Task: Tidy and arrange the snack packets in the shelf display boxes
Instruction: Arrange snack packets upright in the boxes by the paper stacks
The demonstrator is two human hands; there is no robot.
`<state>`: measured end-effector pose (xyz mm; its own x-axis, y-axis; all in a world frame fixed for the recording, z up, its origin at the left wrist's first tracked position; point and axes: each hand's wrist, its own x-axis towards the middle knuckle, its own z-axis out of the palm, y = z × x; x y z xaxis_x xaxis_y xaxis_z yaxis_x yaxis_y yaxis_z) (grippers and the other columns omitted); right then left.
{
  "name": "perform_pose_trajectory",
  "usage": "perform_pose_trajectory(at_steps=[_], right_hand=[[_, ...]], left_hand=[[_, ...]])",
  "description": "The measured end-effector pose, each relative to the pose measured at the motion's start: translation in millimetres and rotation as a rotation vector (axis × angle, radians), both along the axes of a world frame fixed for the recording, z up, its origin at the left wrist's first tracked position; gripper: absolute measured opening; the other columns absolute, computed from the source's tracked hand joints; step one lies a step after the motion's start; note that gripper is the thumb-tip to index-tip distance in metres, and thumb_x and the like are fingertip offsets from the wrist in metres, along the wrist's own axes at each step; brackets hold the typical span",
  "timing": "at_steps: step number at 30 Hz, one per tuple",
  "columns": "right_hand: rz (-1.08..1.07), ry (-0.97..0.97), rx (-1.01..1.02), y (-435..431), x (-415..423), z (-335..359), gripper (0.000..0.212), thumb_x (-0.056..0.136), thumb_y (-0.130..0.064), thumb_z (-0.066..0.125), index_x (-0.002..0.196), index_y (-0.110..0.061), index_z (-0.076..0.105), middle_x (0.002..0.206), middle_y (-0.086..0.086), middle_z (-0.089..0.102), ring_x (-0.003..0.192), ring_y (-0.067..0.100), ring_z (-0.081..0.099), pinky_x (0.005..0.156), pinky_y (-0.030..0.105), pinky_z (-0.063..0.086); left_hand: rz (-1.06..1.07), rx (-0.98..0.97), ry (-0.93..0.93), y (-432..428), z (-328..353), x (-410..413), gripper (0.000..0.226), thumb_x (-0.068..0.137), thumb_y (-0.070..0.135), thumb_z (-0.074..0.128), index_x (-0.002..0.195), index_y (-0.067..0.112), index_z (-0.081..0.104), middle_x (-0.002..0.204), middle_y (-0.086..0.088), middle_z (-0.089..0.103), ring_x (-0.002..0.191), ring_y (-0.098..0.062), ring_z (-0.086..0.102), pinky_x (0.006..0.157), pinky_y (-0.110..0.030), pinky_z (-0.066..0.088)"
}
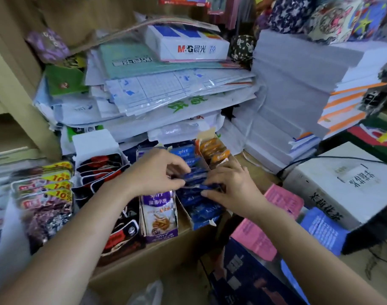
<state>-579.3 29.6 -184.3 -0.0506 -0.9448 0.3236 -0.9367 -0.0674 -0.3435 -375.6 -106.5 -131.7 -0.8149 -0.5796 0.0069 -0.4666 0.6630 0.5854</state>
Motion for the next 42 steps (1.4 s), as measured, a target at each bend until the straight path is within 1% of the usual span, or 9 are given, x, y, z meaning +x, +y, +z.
perform_pose_trajectory(at_steps=[3, 7, 12, 15, 19, 24, 29, 34, 42], right_hand=[[0.044, 0.008, 0.029, -4.3, -2.4, 1.6, 0.043, 0.080, -0.064, 0.057, 0.098, -0.030, 0.077, 0.094, -0.016, 0.064, 0.108, 0.013, 0.051, 0.100, 0.045, 0.042], [0.049, -0.034, 0.150, -2.8, -3.9, 9.0, 0.045, 0.074, -0.066, 0.061, 0.101, -0.033, 0.075, 0.101, -0.016, 0.050, 0.117, 0.012, 0.045, 0.103, 0.045, 0.043], [0.052, -0.224, 0.227, -4.1, 2.7, 24.2, 0.036, 0.083, -0.072, 0.058, 0.077, -0.040, 0.072, 0.083, -0.013, 0.058, 0.093, 0.005, 0.054, 0.082, 0.019, 0.042], [0.005, -0.367, 0.184, -9.3, 3.3, 28.9, 0.028, 0.095, -0.045, 0.062, 0.068, -0.040, 0.067, 0.067, -0.015, 0.060, 0.067, 0.003, 0.058, 0.061, 0.018, 0.043], [-0.158, -0.282, -0.001, -19.8, -4.4, 21.6, 0.013, 0.084, -0.019, 0.080, 0.095, -0.025, 0.077, 0.091, -0.014, 0.069, 0.081, 0.002, 0.065, 0.072, 0.015, 0.049], [-0.122, -0.125, 0.068, -42.2, -14.7, 13.6, 0.020, 0.079, -0.019, 0.084, 0.095, -0.029, 0.078, 0.096, -0.010, 0.061, 0.083, 0.009, 0.058, 0.072, 0.022, 0.046], [-0.146, -0.078, 0.027, -61.1, -8.8, 12.7, 0.005, 0.084, -0.022, 0.078, 0.081, -0.025, 0.076, 0.084, -0.013, 0.059, 0.077, 0.011, 0.056, 0.071, 0.041, 0.053], [-0.195, -0.324, -0.021, -66.1, 0.8, 13.4, 0.013, 0.087, -0.027, 0.076, 0.075, -0.031, 0.072, 0.077, -0.009, 0.068, 0.073, 0.007, 0.063, 0.071, 0.038, 0.057], [-0.128, -0.431, -0.001, -53.4, 0.9, 20.0, 0.021, 0.074, -0.025, 0.088, 0.085, -0.021, 0.070, 0.078, -0.008, 0.070, 0.073, 0.006, 0.065, 0.070, 0.024, 0.056]], left_hand=[[0.114, -0.299, 0.010, -12.3, -3.5, 6.0, 0.031, 0.082, 0.042, 0.078, 0.113, 0.039, 0.073, 0.106, 0.013, 0.069, 0.103, -0.009, 0.060, 0.088, -0.032, 0.047], [0.049, -0.312, -0.020, -18.4, -7.9, -2.8, 0.044, 0.078, 0.059, 0.076, 0.117, 0.040, 0.070, 0.108, 0.014, 0.061, 0.105, -0.011, 0.052, 0.087, -0.036, 0.044], [0.104, -0.442, 0.041, -17.2, -16.3, -18.2, 0.022, 0.085, 0.049, 0.075, 0.105, 0.040, 0.071, 0.098, 0.017, 0.057, 0.089, -0.010, 0.059, 0.068, -0.027, 0.033], [0.173, -0.437, 0.069, -22.7, -20.0, -18.2, 0.009, 0.091, 0.035, 0.071, 0.100, 0.038, 0.072, 0.091, 0.018, 0.058, 0.084, -0.006, 0.058, 0.058, -0.017, 0.028], [0.230, -0.373, 0.145, -27.8, -24.1, -17.4, 0.009, 0.091, 0.024, 0.072, 0.092, 0.033, 0.073, 0.086, 0.017, 0.063, 0.079, -0.004, 0.061, 0.060, -0.019, 0.039], [0.212, -0.233, 0.190, -29.6, -24.5, -15.9, 0.017, 0.087, 0.018, 0.075, 0.085, 0.034, 0.071, 0.081, 0.020, 0.067, 0.077, 0.001, 0.063, 0.071, -0.028, 0.055], [0.157, -0.243, 0.151, -29.3, -24.7, -12.8, 0.022, 0.088, 0.017, 0.070, 0.082, 0.039, 0.073, 0.092, 0.019, 0.065, 0.084, -0.002, 0.061, 0.073, -0.028, 0.049], [0.148, -0.226, 0.187, -30.0, -24.4, -12.6, 0.018, 0.079, 0.044, 0.080, 0.095, 0.041, 0.072, 0.092, 0.017, 0.060, 0.083, -0.004, 0.058, 0.073, -0.031, 0.048], [0.246, -0.243, 0.291, -30.7, -27.8, -14.1, 0.017, 0.084, 0.024, 0.080, 0.086, 0.033, 0.065, 0.083, 0.019, 0.065, 0.076, -0.002, 0.064, 0.069, -0.031, 0.054]])
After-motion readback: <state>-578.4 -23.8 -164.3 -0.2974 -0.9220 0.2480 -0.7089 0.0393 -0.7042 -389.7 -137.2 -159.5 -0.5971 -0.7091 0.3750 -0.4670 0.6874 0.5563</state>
